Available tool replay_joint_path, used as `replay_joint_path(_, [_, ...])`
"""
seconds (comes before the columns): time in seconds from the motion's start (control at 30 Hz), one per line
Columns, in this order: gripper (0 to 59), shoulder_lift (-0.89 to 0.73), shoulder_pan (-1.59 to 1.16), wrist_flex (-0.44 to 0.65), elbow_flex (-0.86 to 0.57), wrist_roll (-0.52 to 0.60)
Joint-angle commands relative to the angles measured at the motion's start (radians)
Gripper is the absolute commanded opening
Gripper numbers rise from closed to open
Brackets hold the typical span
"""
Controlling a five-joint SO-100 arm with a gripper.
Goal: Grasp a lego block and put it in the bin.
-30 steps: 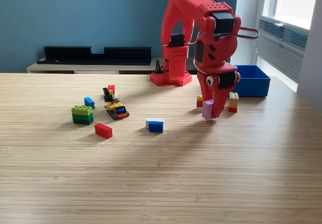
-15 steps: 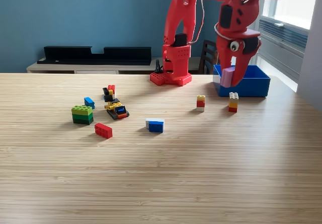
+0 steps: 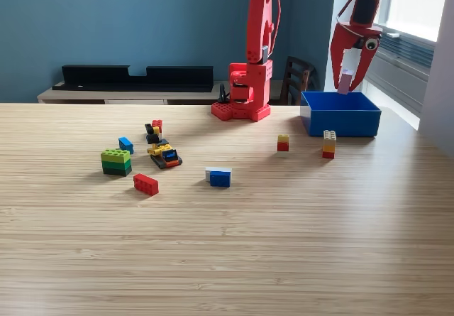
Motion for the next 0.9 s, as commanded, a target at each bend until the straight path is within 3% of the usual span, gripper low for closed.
replay_joint_path(0.03, [0.3, 0.089, -0.063, 0.017, -0.011, -0.020])
replay_joint_path(0.13, [29.9, 0.086, -0.063, 0.017, -0.005, -0.031])
replay_joint_path(0.2, [35.4, 0.081, -0.063, 0.017, 0.003, -0.031])
replay_joint_path(0.27, [36.1, 0.081, -0.063, 0.015, 0.006, -0.034])
replay_joint_path(0.4, [32.6, 0.081, -0.063, 0.015, 0.009, -0.046])
replay_joint_path(0.57, [3.2, 0.089, -0.020, 0.015, 0.006, -0.037])
replay_joint_path(0.6, [0.1, 0.089, 0.006, 0.015, 0.003, -0.032])
replay_joint_path(0.9, [0.1, 0.089, 0.505, -0.011, -0.034, -0.011])
